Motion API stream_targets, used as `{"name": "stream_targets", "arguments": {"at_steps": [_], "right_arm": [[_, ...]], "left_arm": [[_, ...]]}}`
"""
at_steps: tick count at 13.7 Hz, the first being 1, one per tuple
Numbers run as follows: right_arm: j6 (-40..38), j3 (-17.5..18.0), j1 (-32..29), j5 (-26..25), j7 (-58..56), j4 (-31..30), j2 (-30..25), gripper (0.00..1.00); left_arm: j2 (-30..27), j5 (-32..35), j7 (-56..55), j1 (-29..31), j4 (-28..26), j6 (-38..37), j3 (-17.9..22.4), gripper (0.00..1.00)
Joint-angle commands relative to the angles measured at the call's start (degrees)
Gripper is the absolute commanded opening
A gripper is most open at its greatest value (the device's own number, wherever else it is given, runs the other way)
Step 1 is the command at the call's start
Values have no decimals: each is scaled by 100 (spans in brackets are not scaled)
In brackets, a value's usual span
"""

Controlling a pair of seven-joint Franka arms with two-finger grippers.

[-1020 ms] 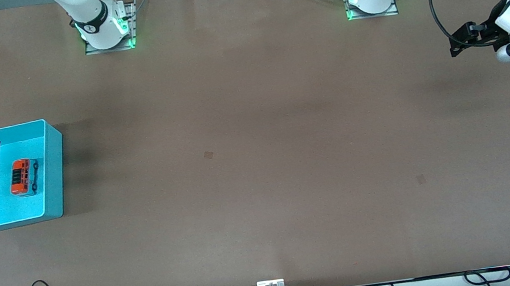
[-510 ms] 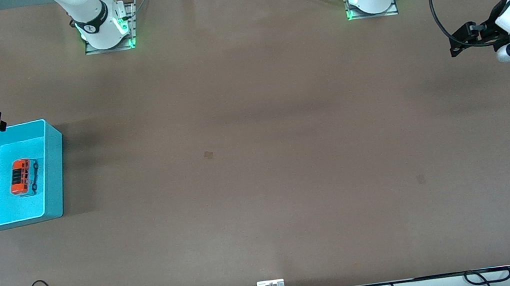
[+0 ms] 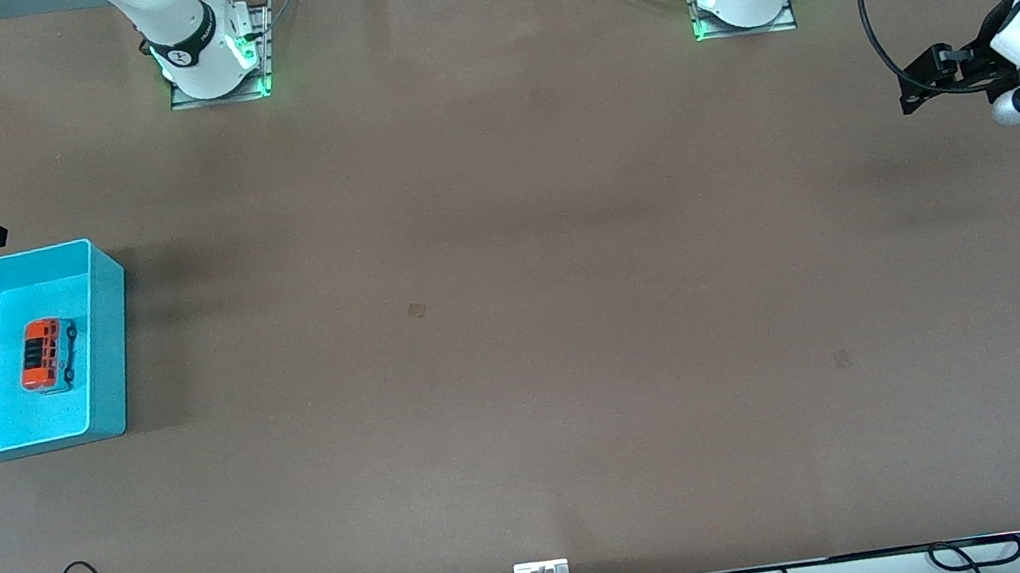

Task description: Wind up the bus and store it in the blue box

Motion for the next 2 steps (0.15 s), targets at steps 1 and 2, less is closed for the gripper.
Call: {"name": "stream_targets", "arguments": {"at_steps": [1,2], "right_arm": [[-59,2,-9,-45,-4,-88,-96,100],[-59,2,-17,-45,-4,-97,-96,100]], "left_arm": [[69,-100,80,23,171,-90,12,100],[69,-100,80,23,162,-90,20,100]]}}
